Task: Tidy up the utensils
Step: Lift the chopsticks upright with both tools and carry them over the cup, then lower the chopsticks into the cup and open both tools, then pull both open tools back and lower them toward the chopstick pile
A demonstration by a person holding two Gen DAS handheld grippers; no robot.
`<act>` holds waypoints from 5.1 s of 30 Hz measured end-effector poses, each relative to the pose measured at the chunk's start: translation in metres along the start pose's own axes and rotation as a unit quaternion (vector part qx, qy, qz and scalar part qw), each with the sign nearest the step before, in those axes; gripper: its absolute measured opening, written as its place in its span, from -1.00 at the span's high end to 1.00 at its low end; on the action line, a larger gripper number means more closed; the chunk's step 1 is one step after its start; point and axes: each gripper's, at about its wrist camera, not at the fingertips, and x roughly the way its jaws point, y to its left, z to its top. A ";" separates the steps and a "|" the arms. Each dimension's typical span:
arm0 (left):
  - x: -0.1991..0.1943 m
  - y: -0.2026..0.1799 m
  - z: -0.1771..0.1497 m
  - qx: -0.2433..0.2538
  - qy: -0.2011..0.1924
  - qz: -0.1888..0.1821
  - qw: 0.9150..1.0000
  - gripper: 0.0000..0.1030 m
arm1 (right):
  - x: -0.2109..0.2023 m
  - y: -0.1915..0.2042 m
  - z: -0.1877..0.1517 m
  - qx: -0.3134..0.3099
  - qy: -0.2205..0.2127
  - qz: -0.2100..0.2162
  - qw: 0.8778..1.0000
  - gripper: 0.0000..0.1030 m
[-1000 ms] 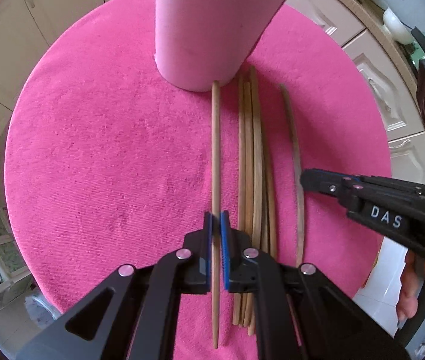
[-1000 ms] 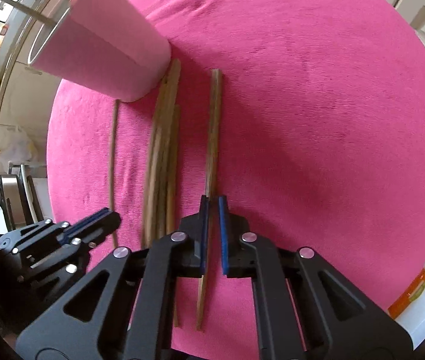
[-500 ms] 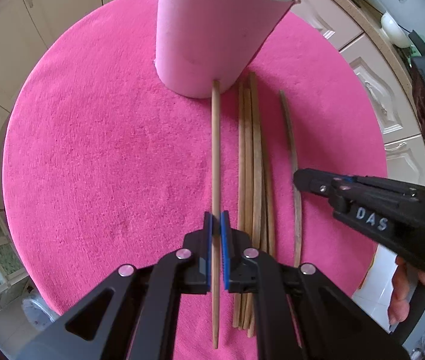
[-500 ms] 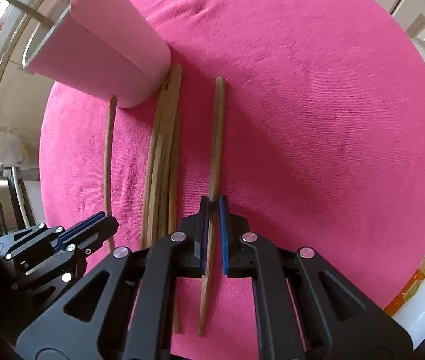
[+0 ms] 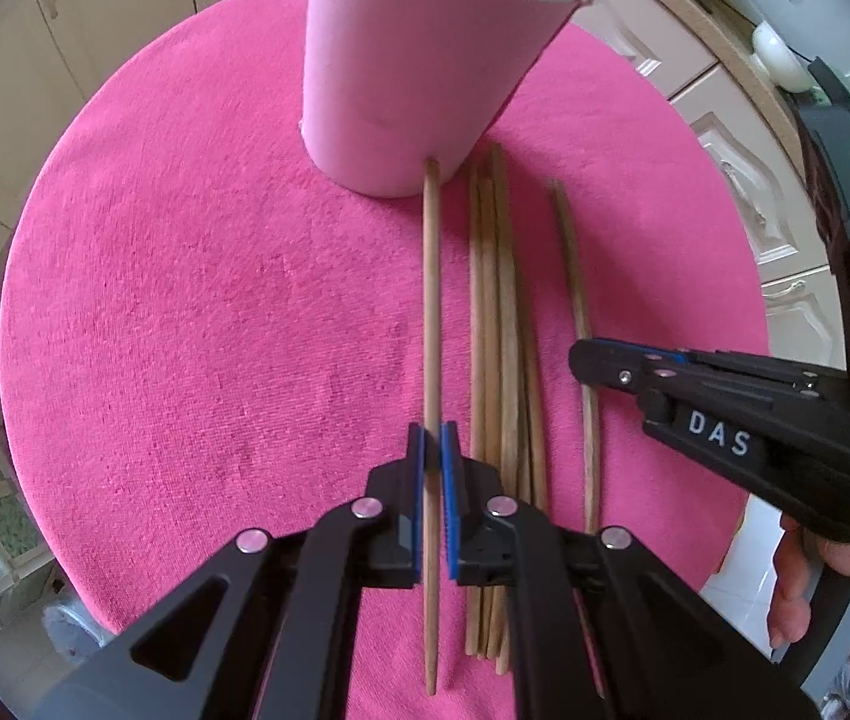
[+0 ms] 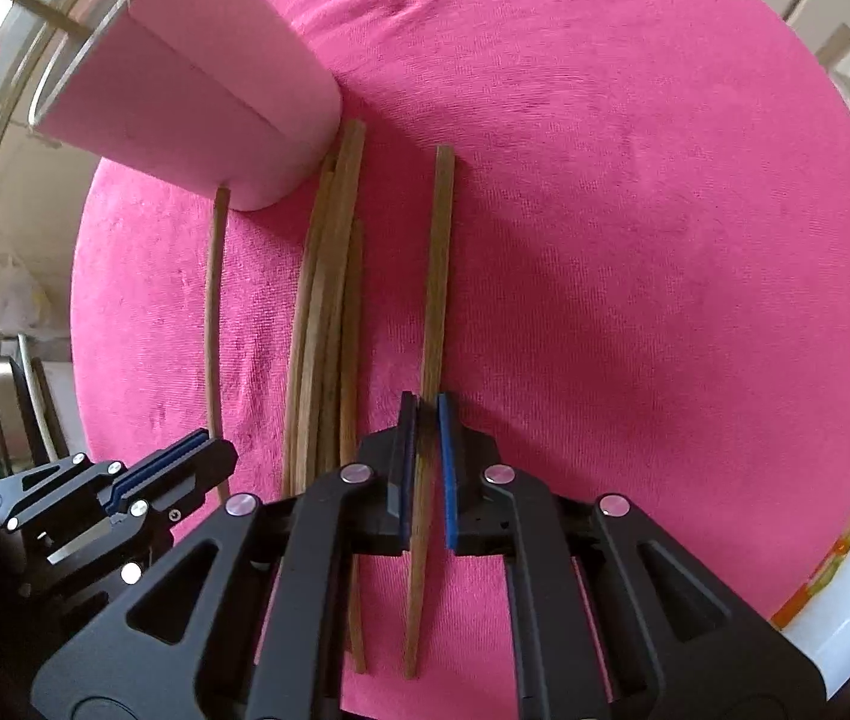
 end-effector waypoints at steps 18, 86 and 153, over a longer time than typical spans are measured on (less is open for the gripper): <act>-0.089 -0.041 -0.011 0.064 -0.159 -0.080 0.982 0.89 | -0.120 -0.009 -0.032 -0.016 -0.150 0.070 0.986 0.87; -0.139 0.014 0.073 -0.026 -0.358 -0.024 0.933 0.39 | -0.143 0.071 0.075 -0.136 -0.176 0.071 0.972 0.87; 0.015 -0.023 0.008 0.026 -0.016 0.056 0.998 0.11 | -0.047 -0.026 -0.046 0.010 -0.100 0.019 0.995 -0.01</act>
